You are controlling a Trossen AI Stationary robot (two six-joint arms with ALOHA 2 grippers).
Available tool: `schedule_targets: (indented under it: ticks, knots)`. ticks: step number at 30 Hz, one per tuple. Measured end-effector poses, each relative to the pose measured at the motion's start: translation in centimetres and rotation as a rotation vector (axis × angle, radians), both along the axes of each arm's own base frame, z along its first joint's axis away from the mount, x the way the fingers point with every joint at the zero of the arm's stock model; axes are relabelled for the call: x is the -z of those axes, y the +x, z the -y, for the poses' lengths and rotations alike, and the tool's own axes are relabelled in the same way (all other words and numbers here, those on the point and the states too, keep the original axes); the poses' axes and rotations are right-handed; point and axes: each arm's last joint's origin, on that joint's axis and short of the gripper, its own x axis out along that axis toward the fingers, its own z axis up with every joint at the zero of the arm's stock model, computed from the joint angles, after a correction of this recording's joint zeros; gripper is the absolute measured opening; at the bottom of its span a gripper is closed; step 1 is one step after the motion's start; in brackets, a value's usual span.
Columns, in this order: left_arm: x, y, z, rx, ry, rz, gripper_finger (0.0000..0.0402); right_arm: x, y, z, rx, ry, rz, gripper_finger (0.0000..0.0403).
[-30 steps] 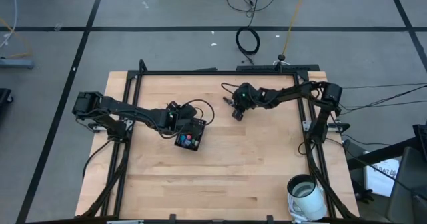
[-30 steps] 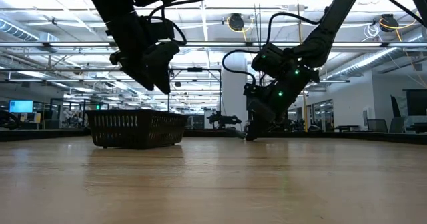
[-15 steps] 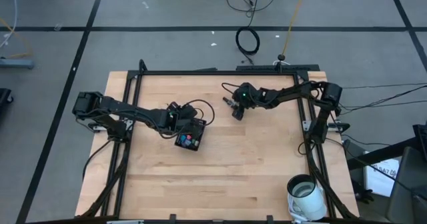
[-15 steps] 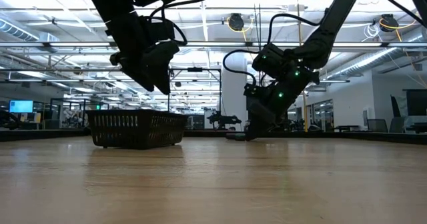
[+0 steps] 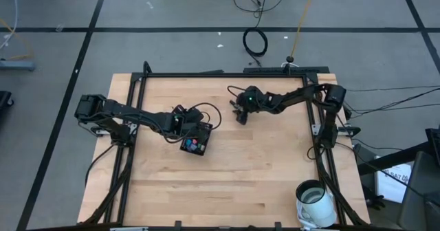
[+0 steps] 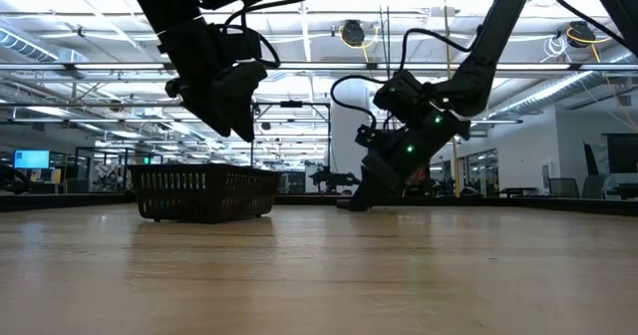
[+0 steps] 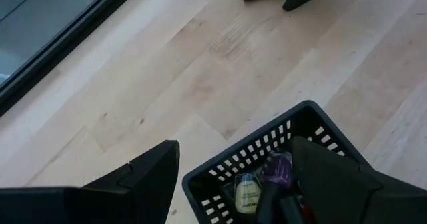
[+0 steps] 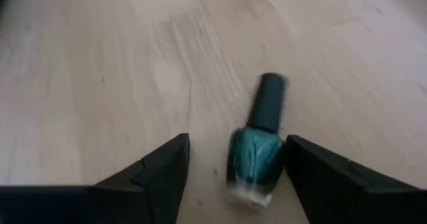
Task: Pick & Place Nail Polish
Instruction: Put the dark green nail polish into the basket
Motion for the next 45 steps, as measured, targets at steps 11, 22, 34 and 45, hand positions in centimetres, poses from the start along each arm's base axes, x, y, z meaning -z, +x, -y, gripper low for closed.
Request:
schedule_targets:
  ticks: [11,22,34,45]
  knots:
    - [0.0,0.0,0.0,-0.002,-0.001,0.002,0.0278,2.3,0.1,0.1,0.011,0.024,-0.042,0.0177]
    - [0.0,0.0,0.0,-0.004,0.000,0.002,0.0278,2.7,-0.3,-0.2,-0.048,0.025,-0.106,0.0102]
    - [-0.4,0.7,0.0,-0.002,-0.006,0.090,0.0278,1.3,0.2,-0.5,-0.093,0.086,-0.005,0.0102]
    - [-1.2,2.0,0.3,0.099,-0.057,0.213,0.0278,-6.4,1.4,-5.1,-0.288,0.025,0.230,0.0102]
